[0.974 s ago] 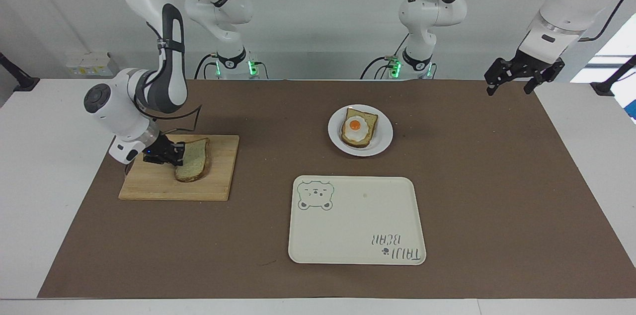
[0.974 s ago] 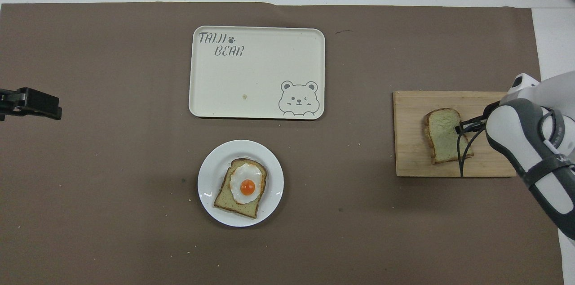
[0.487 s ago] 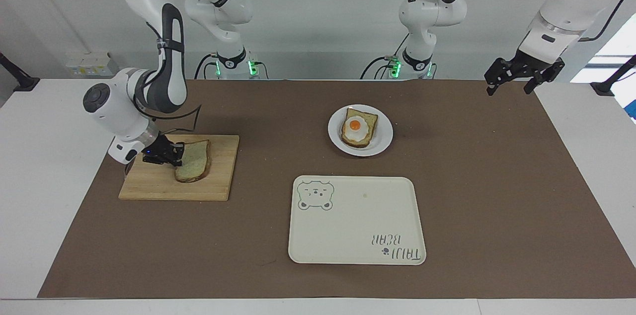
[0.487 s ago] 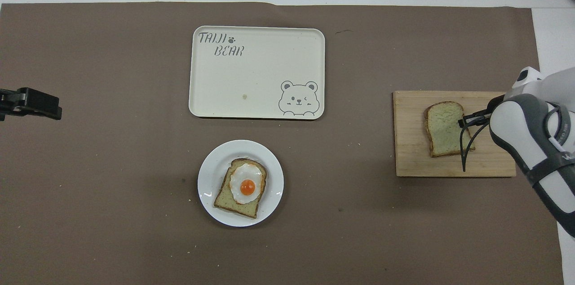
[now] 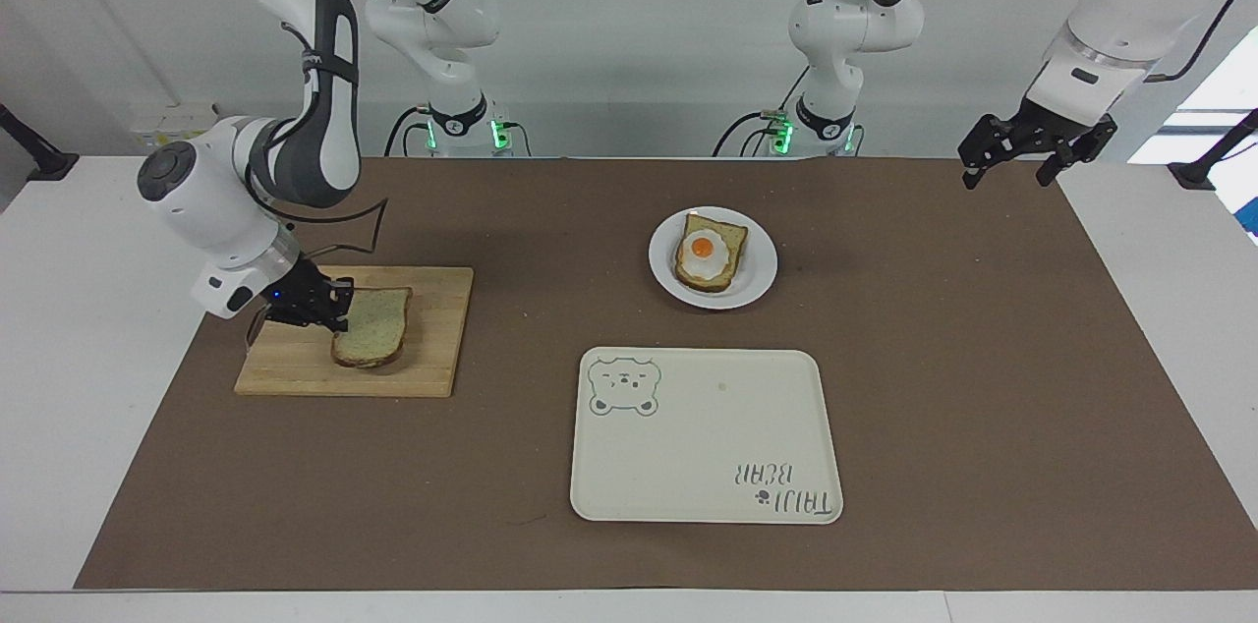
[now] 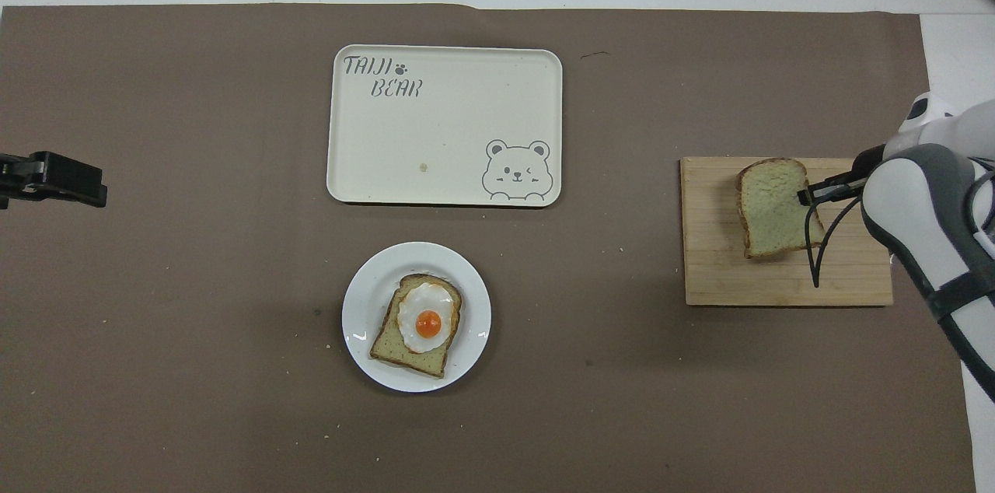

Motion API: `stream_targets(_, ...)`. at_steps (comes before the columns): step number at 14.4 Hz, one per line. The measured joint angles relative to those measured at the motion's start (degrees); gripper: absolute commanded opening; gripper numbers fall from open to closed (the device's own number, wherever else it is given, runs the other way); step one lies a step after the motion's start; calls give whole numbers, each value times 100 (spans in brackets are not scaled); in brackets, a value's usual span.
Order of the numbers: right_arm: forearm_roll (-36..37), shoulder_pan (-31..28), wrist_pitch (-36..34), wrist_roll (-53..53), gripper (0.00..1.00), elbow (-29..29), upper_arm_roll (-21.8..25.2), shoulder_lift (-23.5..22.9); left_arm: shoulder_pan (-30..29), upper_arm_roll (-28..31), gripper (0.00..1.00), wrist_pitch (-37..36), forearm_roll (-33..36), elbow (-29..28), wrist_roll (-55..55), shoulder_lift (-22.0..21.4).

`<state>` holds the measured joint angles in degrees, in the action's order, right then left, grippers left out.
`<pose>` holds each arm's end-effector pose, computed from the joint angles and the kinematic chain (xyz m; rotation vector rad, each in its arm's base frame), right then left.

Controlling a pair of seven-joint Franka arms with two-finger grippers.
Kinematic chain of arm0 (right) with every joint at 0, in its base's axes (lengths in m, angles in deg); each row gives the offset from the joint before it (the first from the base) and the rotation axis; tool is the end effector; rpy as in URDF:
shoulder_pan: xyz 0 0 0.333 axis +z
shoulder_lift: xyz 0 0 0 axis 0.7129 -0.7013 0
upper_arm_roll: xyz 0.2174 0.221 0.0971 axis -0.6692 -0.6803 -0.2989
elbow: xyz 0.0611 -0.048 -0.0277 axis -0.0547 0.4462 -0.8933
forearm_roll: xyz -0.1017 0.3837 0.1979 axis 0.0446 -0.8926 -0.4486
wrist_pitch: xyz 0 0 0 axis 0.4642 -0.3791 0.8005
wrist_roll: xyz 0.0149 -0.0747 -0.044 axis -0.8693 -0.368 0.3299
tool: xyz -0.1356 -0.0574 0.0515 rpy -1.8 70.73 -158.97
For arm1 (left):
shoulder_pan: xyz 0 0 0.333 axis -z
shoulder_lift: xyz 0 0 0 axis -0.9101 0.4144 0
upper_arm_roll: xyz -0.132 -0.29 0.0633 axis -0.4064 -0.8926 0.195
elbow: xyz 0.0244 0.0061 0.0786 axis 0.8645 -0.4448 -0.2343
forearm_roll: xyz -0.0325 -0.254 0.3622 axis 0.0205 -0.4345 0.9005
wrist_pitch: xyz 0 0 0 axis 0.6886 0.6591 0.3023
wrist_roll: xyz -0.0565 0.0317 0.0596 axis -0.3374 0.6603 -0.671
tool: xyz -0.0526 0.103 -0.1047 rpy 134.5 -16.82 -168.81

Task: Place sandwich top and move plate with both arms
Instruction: 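Lift the bread slice with the right gripper toward the plate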

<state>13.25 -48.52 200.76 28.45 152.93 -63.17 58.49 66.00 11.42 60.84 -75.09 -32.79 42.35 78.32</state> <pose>0.6452 -0.0854 0.3048 -2.9607 -0.3969 0.0098 0.5966 -0.0258 0.5928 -3.1128 0.0600 0.0446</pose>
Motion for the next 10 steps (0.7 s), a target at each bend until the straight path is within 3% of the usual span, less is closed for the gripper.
stream_targets(6, -4, 124, -827, 68, 0, -361, -74, 75, 0, 0, 100, 0, 0, 0, 0, 0)
stream_targets(10, -96, 124, -1181, 728, 0, -479, -405, 310, 0, 0, 100, 0, 0, 0, 0, 0)
